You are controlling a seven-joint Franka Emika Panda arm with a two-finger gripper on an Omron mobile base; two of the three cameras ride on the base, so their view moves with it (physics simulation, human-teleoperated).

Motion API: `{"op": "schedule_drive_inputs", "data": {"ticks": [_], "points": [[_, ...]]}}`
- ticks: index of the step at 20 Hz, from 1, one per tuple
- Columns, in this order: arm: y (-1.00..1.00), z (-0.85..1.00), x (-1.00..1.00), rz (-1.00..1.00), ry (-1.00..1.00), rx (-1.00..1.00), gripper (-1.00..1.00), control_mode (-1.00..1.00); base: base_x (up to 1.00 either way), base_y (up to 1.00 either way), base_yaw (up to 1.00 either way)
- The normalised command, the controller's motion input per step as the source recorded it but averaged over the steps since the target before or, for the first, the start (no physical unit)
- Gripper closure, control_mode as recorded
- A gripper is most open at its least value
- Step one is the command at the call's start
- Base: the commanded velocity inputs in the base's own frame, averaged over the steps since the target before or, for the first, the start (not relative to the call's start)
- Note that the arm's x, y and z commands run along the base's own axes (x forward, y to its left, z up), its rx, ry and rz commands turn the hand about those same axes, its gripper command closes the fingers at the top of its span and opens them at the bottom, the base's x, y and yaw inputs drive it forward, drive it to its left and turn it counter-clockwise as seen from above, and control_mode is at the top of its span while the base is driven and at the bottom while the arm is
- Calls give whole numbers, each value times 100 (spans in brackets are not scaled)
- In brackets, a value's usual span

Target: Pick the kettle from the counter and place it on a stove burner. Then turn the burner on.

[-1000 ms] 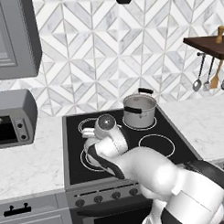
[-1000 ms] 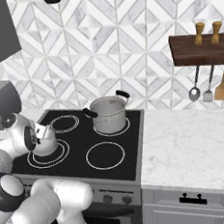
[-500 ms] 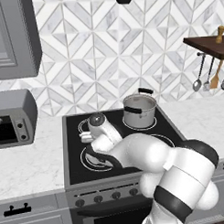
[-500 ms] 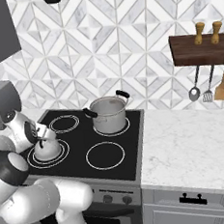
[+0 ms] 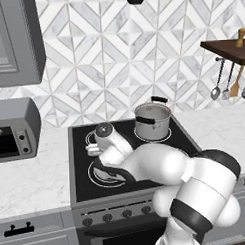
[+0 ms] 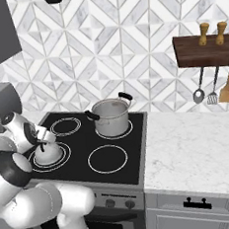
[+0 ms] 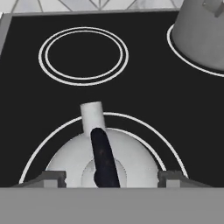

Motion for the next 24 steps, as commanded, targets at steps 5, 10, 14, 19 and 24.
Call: {"op": "schedule_drive_inputs", "data": {"ticks": [5, 10, 14, 19, 24], "points": [[0, 10, -58, 5, -5, 0, -100, -100, 0, 0, 0], [10, 20, -98, 15, -32, 0, -100, -100, 0, 0, 0], [0, -13, -100, 16, -33, -4, -100, -100, 0, 0, 0], [13, -90, -100, 11, -25, -12, -100, -100, 0, 0, 0], [86, -93, -100, 3, -39, -4, -100, -100, 0, 0, 0]]}}
